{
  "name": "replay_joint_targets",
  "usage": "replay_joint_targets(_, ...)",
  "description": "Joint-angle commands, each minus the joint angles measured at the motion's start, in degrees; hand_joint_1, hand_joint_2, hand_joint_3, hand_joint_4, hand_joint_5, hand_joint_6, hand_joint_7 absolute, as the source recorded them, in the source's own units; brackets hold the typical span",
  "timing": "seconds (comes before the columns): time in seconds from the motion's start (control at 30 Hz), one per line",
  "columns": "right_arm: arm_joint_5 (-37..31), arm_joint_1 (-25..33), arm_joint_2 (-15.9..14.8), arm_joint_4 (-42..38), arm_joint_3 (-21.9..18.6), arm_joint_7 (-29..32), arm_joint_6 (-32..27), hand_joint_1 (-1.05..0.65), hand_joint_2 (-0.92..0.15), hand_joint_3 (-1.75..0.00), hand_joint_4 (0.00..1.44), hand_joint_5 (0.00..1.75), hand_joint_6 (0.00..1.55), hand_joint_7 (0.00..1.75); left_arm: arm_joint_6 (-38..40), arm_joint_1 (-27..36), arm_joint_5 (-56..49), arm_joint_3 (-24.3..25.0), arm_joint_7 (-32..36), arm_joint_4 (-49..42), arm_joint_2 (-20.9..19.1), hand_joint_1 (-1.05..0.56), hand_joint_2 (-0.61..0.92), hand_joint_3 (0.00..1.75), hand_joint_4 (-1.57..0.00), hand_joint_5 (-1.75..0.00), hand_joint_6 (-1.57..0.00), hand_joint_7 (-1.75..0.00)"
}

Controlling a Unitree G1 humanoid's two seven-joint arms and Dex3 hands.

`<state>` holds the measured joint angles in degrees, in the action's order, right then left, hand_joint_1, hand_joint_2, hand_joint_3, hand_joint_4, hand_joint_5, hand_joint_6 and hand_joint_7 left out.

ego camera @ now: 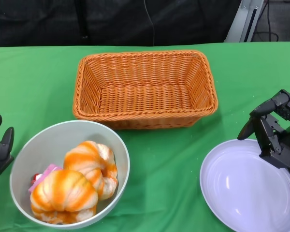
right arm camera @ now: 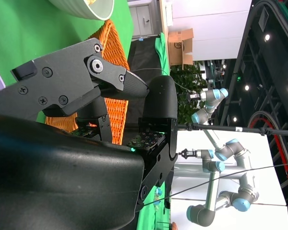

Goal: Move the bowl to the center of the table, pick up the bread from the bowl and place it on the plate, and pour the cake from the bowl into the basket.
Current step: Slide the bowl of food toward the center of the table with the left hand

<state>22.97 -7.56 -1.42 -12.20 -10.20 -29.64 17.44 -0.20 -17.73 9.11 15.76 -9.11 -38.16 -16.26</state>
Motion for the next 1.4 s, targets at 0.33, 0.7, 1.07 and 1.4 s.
replay_joint_targets(0.33, 0.2, -0.4, -0.7, -0.7, -0.3, -0.4, 1.3, -0.08, -0.77, -0.82, 0.79, 1.69, 0.66, 1.45, 3.4, -1.2, -0.9, -1.1, -0.5, 0.0, -2.6, -0.76, 0.92, 0.59, -0.27, -0.02, -0.26, -0.02)
replay_joint_targets(0.7, 0.2, -0.3, -0.7, -0.6, -0.5, -0.1, 0.9, -0.09, -0.76, -0.82, 0.8, 1.67, 0.68, 1.42, 8.2, 0.4, -2.3, -2.8, -0.4, 4.0, -3.0, -0.77, 0.92, 0.59, -0.3, -0.03, -0.27, -0.02)
replay_joint_targets(1.07, 0.3, 0.0, -0.6, 0.2, -0.1, 0.3, 0.4, -0.09, -0.76, -0.83, 0.78, 1.68, 0.66, 1.44, 10.4, 1.8, -1.7, -3.8, -2.5, 8.1, -1.3, -0.76, 0.92, 0.6, -0.27, 0.0, -0.25, 0.0)
replay_joint_targets(1.4, 0.3, -0.1, -0.4, -0.2, 0.0, 0.1, 1.3, -0.09, -0.79, -0.79, 0.78, 1.7, 0.66, 1.44, 12.2, 2.3, -2.3, -4.8, -1.9, 10.7, -0.4, -0.77, 0.92, 0.62, -0.27, 0.0, -0.25, 0.0)
